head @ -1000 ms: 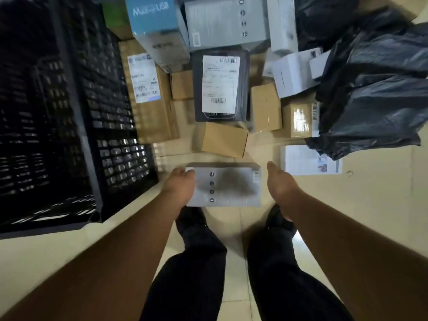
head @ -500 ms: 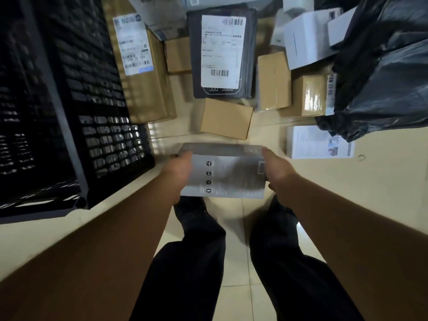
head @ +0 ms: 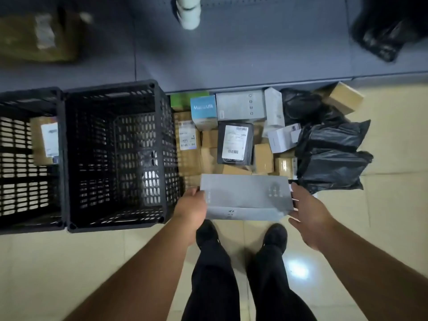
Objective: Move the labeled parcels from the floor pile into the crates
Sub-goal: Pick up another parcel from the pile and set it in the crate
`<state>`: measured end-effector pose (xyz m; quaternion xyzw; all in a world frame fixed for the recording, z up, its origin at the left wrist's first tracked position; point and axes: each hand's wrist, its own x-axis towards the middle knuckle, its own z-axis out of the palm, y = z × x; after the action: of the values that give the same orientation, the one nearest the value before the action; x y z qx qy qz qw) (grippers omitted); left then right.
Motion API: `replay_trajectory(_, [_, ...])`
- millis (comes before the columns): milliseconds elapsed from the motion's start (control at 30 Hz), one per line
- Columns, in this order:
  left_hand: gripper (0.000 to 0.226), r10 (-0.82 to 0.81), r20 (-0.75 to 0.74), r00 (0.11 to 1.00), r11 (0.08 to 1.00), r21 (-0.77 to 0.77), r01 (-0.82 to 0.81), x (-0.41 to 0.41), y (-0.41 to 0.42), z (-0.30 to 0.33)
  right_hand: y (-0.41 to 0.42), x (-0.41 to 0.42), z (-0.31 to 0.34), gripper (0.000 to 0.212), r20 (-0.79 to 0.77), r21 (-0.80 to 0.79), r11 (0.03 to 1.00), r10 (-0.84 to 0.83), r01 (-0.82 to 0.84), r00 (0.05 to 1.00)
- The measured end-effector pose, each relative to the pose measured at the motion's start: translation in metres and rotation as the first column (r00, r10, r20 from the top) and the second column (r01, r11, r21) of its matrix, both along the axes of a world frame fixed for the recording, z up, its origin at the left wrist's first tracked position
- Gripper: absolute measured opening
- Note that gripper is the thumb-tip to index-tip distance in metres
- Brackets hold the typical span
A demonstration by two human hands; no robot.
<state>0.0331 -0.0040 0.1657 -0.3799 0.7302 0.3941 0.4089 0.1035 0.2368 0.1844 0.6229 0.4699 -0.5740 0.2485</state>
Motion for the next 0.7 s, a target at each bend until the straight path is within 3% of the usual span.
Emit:
replay_trajectory(167, [0.018,0.098,-0.107,0.989,0.993,0.069,-0.091,-0.014,-0.001,0.086,0.001,-0.027,0.095,0.053,-0.095,0.05,0.998,0.031,-0.026,0.995])
replay_trajectory(333, [0.021,0.223,-0.174,0.959,0.97,0.141,-0.199,-0.012,-0.01,0.161,-0.006,-0.035,0.166,0.047,-0.146,0.08,0.993,0.101,-0.09,0.984])
replay_trajectory(433, [0.029,0.296,-0.194,0.935,0.943,0.213,-0.255,0.001,-0.02,0.197,-0.007,-0.03,0.193,0.049,-0.195,0.055,0.991,0.128,-0.119,0.972])
replay_trajectory(533, [0.048,0.375,-0.172,0.911,0.915,0.224,-0.335,0.026,-0.028,0.222,-0.009,-0.024,0.215,0.065,-0.217,0.022,0.977,0.21,-0.211,0.953])
replay_trajectory(700, [0.031,0.491,-0.169,0.854,0.856,0.275,-0.438,0.079,-0.034,0.261,-0.023,-0.016,0.246,0.055,-0.288,0.058,0.926,0.373,-0.373,0.882])
